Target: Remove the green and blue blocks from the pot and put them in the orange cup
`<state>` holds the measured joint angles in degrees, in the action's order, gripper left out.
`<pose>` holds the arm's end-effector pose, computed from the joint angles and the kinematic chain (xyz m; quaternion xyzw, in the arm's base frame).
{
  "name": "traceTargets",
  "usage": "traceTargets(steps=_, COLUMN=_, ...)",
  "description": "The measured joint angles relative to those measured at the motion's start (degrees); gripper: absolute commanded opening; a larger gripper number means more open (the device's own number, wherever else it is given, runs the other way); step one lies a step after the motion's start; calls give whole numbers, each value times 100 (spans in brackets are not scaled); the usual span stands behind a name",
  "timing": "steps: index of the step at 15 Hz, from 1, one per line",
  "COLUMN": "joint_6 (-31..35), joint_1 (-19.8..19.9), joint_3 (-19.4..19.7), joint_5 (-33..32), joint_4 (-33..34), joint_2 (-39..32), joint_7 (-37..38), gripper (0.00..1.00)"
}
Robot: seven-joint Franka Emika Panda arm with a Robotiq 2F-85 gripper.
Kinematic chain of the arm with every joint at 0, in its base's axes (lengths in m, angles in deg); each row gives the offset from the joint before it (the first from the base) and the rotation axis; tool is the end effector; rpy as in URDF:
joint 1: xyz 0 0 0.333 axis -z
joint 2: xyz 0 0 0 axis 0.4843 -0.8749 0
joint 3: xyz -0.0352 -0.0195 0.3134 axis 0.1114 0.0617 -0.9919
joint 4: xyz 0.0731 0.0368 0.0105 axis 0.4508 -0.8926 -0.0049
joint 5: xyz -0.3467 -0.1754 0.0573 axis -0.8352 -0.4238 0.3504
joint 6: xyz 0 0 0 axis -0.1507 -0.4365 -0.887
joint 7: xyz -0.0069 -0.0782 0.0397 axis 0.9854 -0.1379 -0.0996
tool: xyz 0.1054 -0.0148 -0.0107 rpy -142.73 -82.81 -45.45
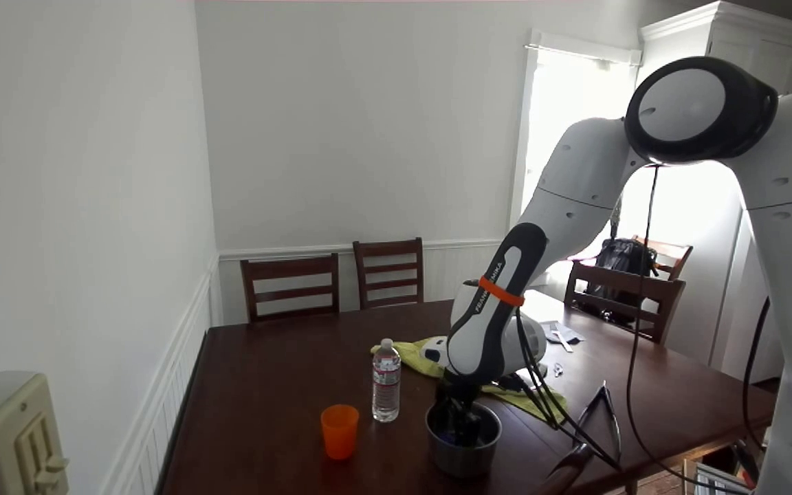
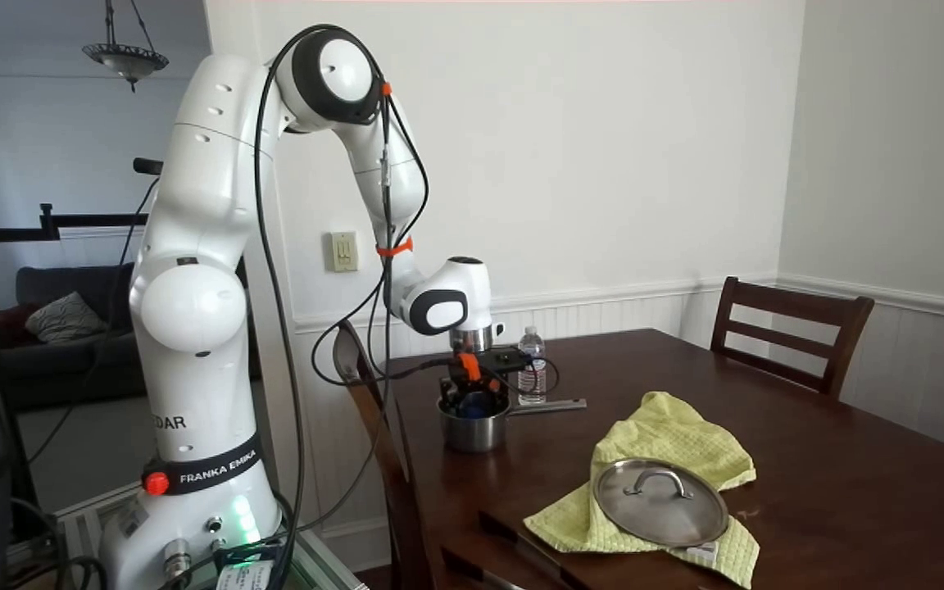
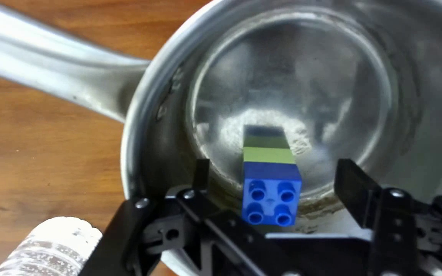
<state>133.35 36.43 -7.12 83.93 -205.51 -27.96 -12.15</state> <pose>0.4705 -0.0335 0.1563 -0.8841 -0.4625 -0.0669 0.0002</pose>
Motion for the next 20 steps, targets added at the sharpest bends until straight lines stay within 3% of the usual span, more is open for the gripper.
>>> traceTargets(steps=2, joint_6=86, joint_1=-26, joint_3=13, joint_5=-370, joint_4=-4, joint_2=-45, joint_7=331, gripper=48)
traceTargets(steps=7, joint_6=251, joint_1=-30, joint_3=-53, joint_5=-881, joint_4=-11, joint_2=-141, joint_7=877, gripper=12)
traceTargets(steps=13, joint_6=1095, joint_1=-30, joint_3=-76, joint_5=-1425, joint_4=-391, joint_2=32, joint_7=1605, gripper=12)
traceTargets(steps=15, joint_6=1241, joint_1=206, joint_3=-297, joint_5=-1756, joint_4=-787, joint_2=422, joint_7=1607, gripper=12)
traceTargets(steps=18, joint_6=1095, joint_1=774, joint_3=-778, joint_5=-1745, joint_4=-1417, joint_2=1273, joint_7=1526, gripper=12)
traceTargets(steps=20, joint_6=937, joint_1=901, joint_3=-713, joint_5=-1680, joint_4=-1457, joint_2=1810, joint_7=1768, gripper=12)
